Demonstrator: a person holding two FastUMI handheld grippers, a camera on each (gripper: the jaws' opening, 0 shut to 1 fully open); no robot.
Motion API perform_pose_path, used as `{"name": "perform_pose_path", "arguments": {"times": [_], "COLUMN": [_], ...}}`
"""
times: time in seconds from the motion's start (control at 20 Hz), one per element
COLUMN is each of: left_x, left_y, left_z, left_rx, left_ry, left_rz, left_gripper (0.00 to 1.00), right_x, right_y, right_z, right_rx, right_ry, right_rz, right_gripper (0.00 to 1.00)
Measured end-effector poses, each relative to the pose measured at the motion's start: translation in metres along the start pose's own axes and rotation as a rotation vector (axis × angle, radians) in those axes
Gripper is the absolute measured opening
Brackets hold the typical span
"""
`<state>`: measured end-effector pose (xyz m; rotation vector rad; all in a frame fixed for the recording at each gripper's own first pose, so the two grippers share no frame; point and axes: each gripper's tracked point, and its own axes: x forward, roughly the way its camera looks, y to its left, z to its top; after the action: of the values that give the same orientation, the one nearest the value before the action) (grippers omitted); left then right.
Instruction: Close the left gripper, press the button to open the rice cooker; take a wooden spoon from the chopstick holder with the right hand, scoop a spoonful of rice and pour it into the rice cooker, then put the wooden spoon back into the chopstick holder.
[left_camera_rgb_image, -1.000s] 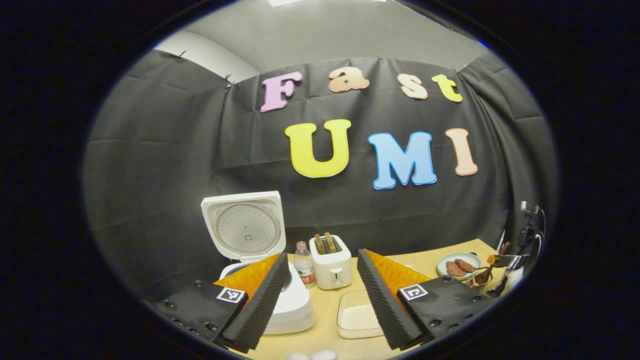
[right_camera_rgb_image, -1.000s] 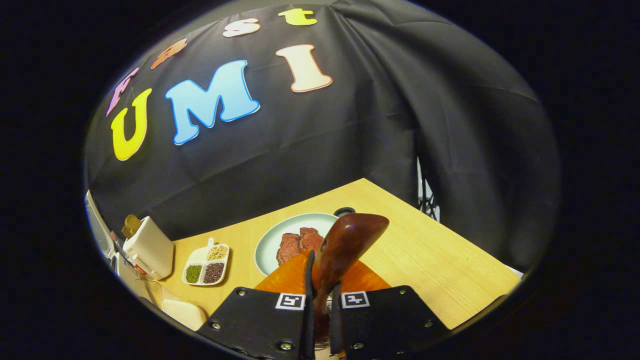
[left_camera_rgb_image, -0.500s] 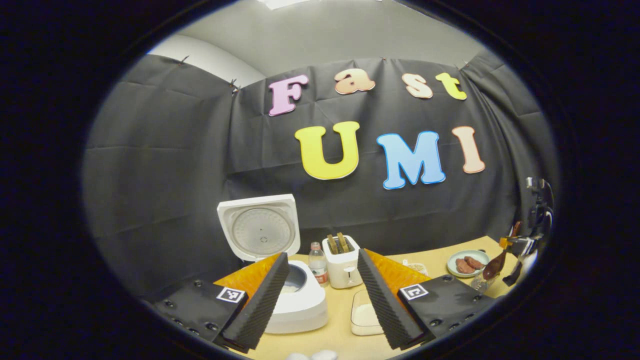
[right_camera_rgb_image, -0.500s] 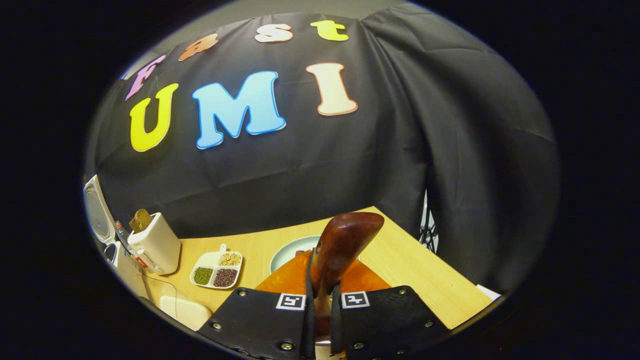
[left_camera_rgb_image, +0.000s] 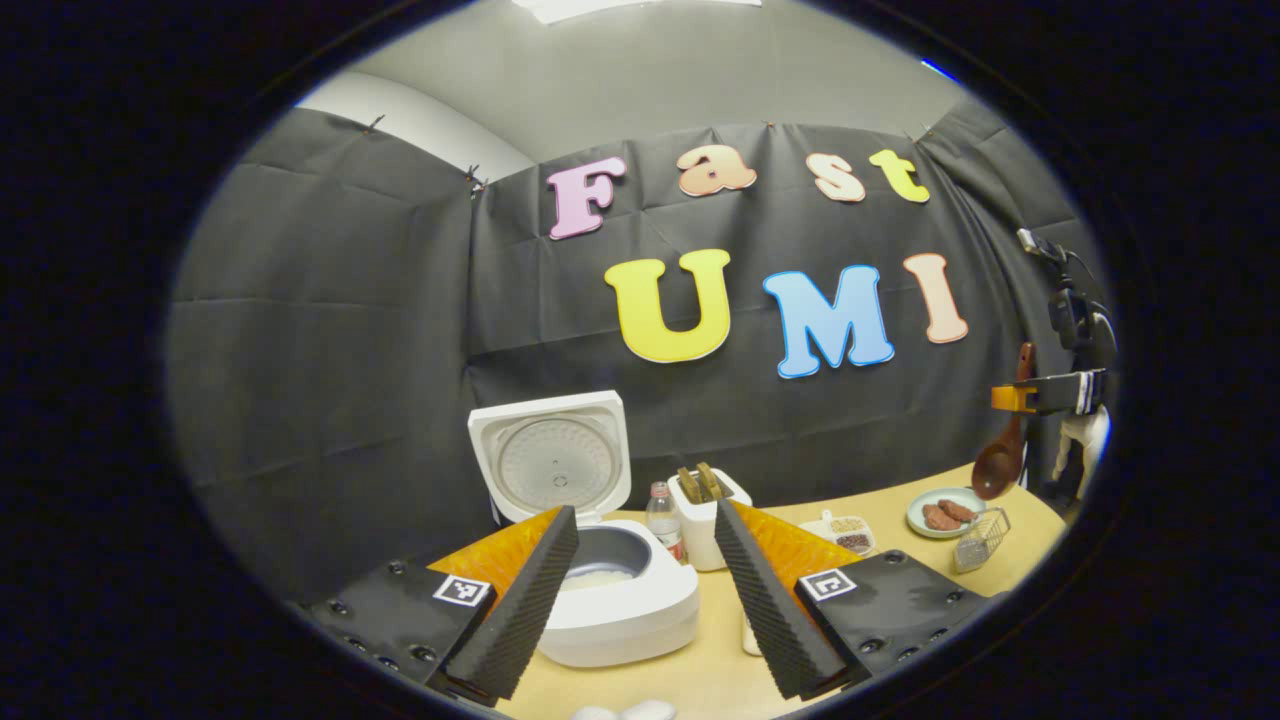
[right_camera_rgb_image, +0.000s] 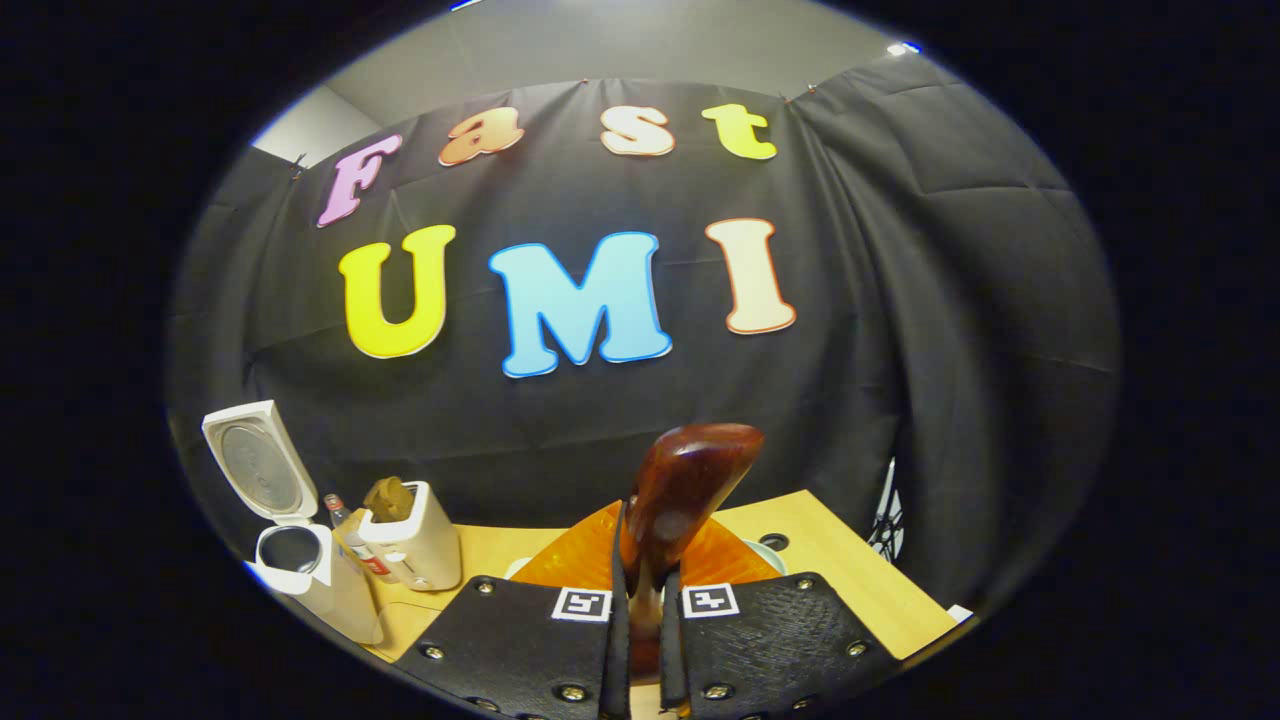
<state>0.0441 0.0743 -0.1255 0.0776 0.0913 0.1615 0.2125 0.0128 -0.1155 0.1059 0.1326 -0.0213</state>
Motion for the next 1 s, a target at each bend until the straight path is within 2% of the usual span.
{"name": "perform_pose_path", "arguments": {"times": [0.25, 0.45, 0.5, 0.75, 0.95, 1.0], "left_x": [-0.008, -0.014, -0.014, -0.015, -0.017, -0.017], "left_y": [0.029, 0.028, 0.029, 0.032, 0.036, 0.037], "left_z": [-0.013, -0.020, -0.022, -0.025, -0.032, -0.033], "left_rx": [-0.021, -0.010, -0.006, -0.009, -0.005, -0.003], "left_ry": [0.013, 0.013, 0.012, 0.011, 0.013, 0.016], "left_rz": [0.011, -0.015, -0.019, -0.022, -0.014, -0.013], "left_gripper": [0.99, 0.99, 0.93, 0.96, 0.93, 0.96], "right_x": [0.001, 0.012, 0.015, 0.031, 0.041, 0.041], "right_y": [0.101, 0.152, 0.159, 0.173, 0.170, 0.170], "right_z": [-0.045, -0.098, -0.113, -0.170, -0.200, -0.208], "right_rx": [-0.065, -0.191, -0.248, -0.550, -0.674, -0.692], "right_ry": [0.026, 0.054, 0.058, 0.045, 0.050, 0.062], "right_rz": [0.111, 0.146, 0.146, 0.149, 0.140, 0.148], "right_gripper": [0.12, 0.12, 0.12, 0.12, 0.12, 0.12]}}
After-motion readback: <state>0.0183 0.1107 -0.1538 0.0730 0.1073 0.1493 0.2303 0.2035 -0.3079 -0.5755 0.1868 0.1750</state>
